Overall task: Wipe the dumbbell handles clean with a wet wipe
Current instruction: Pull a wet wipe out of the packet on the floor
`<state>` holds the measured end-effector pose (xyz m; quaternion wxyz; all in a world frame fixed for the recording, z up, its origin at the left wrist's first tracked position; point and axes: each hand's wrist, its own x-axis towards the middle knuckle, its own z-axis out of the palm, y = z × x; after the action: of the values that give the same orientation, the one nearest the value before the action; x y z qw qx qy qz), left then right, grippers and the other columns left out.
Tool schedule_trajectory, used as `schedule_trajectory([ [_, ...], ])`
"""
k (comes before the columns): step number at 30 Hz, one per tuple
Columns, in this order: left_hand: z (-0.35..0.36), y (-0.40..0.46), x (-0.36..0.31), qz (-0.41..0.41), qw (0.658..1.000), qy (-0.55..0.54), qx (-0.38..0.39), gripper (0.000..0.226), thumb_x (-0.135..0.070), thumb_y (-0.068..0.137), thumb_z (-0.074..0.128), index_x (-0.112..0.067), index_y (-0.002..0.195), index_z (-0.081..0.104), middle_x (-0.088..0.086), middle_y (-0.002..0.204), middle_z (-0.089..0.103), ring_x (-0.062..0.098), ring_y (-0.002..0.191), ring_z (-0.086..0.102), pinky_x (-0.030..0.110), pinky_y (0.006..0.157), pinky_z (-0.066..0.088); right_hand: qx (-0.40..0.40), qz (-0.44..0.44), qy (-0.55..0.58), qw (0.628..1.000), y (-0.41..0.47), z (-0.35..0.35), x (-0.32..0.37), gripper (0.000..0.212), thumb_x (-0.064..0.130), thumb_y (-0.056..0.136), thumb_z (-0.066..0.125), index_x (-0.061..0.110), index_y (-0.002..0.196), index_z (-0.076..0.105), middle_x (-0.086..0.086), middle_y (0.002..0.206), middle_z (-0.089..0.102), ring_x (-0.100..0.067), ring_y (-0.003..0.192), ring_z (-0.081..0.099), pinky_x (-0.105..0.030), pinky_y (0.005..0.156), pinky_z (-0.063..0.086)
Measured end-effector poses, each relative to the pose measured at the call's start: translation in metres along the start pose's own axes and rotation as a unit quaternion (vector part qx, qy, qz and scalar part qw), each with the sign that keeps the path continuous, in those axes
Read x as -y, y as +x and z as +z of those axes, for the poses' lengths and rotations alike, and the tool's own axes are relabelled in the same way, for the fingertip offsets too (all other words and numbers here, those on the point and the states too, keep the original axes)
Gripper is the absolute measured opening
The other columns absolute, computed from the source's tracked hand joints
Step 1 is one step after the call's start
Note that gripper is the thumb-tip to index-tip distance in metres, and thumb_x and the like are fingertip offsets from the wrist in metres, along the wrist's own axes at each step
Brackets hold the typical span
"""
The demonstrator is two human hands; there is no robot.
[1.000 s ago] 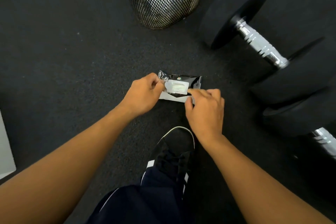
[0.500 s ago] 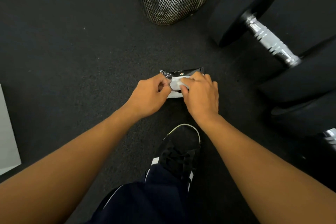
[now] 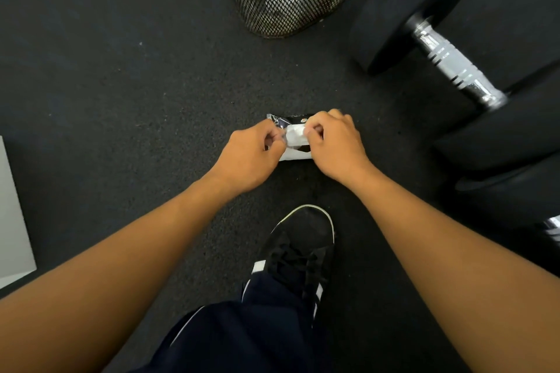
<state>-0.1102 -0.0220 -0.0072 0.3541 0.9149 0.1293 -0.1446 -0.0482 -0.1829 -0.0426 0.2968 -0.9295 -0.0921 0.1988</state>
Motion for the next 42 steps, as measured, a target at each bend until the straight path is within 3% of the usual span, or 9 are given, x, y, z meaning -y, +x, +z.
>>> schedule_trajectory([
  [3, 0.000, 0.001, 0.001, -0.005, 1.000, 0.002, 0.001, 0.020, -0.030, 0.101, 0.052, -0.017, 0.088, 0.059, 0.001, 0.098, 0.071, 0.016, 0.079, 0.062, 0.022, 0.062, 0.044, 0.030, 0.029, 0.075, 0.996, 0.001, -0.006, -0.003, 0.018, 0.021, 0.104, 0.045, 0.022, 0.108, 0.063, -0.003, 0.124, 0.054, -0.025, 0.121, 0.049, -0.046, 0.106, 0.042],
  [6, 0.001, 0.001, 0.000, -0.019, 1.000, 0.013, -0.006, 0.024, -0.034, 0.103, 0.051, -0.016, 0.090, 0.058, 0.000, 0.089, 0.068, 0.015, 0.073, 0.058, 0.022, 0.058, 0.041, 0.043, 0.075, 0.173, 0.981, 0.001, -0.012, -0.002, 0.019, 0.019, 0.102, 0.043, 0.024, 0.105, 0.062, 0.003, 0.117, 0.055, -0.015, 0.107, 0.053, -0.031, 0.088, 0.044],
  [8, 0.003, 0.002, 0.001, -0.026, 0.999, 0.018, -0.016, 0.025, -0.036, 0.103, 0.050, -0.017, 0.088, 0.057, 0.002, 0.096, 0.071, 0.017, 0.077, 0.061, 0.023, 0.060, 0.042, 0.030, 0.120, 0.288, 0.949, 0.001, -0.016, 0.000, 0.019, 0.016, 0.098, 0.046, 0.023, 0.100, 0.063, 0.004, 0.109, 0.060, -0.011, 0.097, 0.056, -0.026, 0.079, 0.044],
  [12, 0.006, 0.003, 0.003, -0.020, 0.999, 0.022, -0.014, 0.024, -0.038, 0.103, 0.049, -0.021, 0.092, 0.061, 0.000, 0.101, 0.072, 0.011, 0.079, 0.061, 0.021, 0.062, 0.044, -0.001, 0.218, 0.446, 0.868, 0.004, -0.026, -0.002, 0.027, 0.022, 0.095, 0.050, 0.021, 0.117, 0.066, -0.003, 0.119, 0.067, -0.026, 0.113, 0.062, -0.040, 0.096, 0.048],
  [16, 0.016, 0.003, 0.012, 0.147, 0.978, 0.145, 0.026, 0.051, -0.057, 0.099, 0.035, -0.028, 0.130, 0.063, 0.000, 0.147, 0.054, 0.024, 0.137, 0.047, 0.048, 0.111, 0.042, -0.025, 0.229, 0.492, 0.840, 0.000, -0.026, -0.005, 0.013, 0.019, 0.094, 0.053, 0.022, 0.092, 0.064, -0.006, 0.102, 0.066, -0.021, 0.094, 0.059, -0.037, 0.083, 0.047],
  [19, 0.028, 0.005, 0.015, 0.216, 0.934, 0.270, 0.089, 0.057, -0.053, 0.103, 0.026, -0.025, 0.150, 0.043, 0.003, 0.165, 0.029, 0.031, 0.155, 0.017, 0.053, 0.122, 0.025, -0.040, 0.248, 0.541, 0.803, -0.003, -0.023, -0.009, 0.009, 0.022, 0.089, 0.055, 0.020, 0.090, 0.063, -0.004, 0.096, 0.064, -0.019, 0.089, 0.057, -0.036, 0.079, 0.044],
  [26, 0.035, 0.011, 0.000, 0.207, 0.899, 0.380, 0.071, 0.054, -0.042, 0.095, 0.052, -0.022, 0.145, 0.043, 0.004, 0.166, 0.022, 0.032, 0.151, 0.023, 0.051, 0.116, 0.030, -0.058, 0.217, 0.617, 0.754, -0.011, -0.029, -0.013, 0.032, 0.012, 0.095, 0.049, 0.020, 0.063, 0.048, 0.010, 0.056, 0.056, -0.008, 0.064, 0.051, -0.027, 0.066, 0.038],
  [31, 0.034, 0.022, 0.016, 0.194, 0.901, 0.376, 0.098, 0.055, -0.048, 0.105, 0.031, -0.032, 0.157, 0.022, -0.005, 0.171, -0.004, 0.028, 0.157, -0.005, 0.055, 0.123, 0.018, -0.059, 0.188, 0.652, 0.732, -0.017, -0.029, -0.014, 0.035, 0.010, 0.093, 0.045, 0.019, 0.059, 0.040, 0.005, 0.060, 0.050, -0.009, 0.062, 0.048, -0.028, 0.066, 0.036],
  [42, 0.019, 0.045, 0.027, 0.015, 0.929, 0.368, 0.020, 0.063, -0.046, 0.106, 0.021, -0.031, 0.161, -0.005, 0.003, 0.171, -0.006, 0.038, 0.156, -0.001, 0.058, 0.124, 0.009, -0.044, 0.202, 0.640, 0.740, -0.031, -0.029, -0.013, 0.028, 0.012, 0.093, 0.049, 0.016, 0.065, 0.048, 0.002, 0.072, 0.057, -0.013, 0.074, 0.057, -0.028, 0.069, 0.041],
])
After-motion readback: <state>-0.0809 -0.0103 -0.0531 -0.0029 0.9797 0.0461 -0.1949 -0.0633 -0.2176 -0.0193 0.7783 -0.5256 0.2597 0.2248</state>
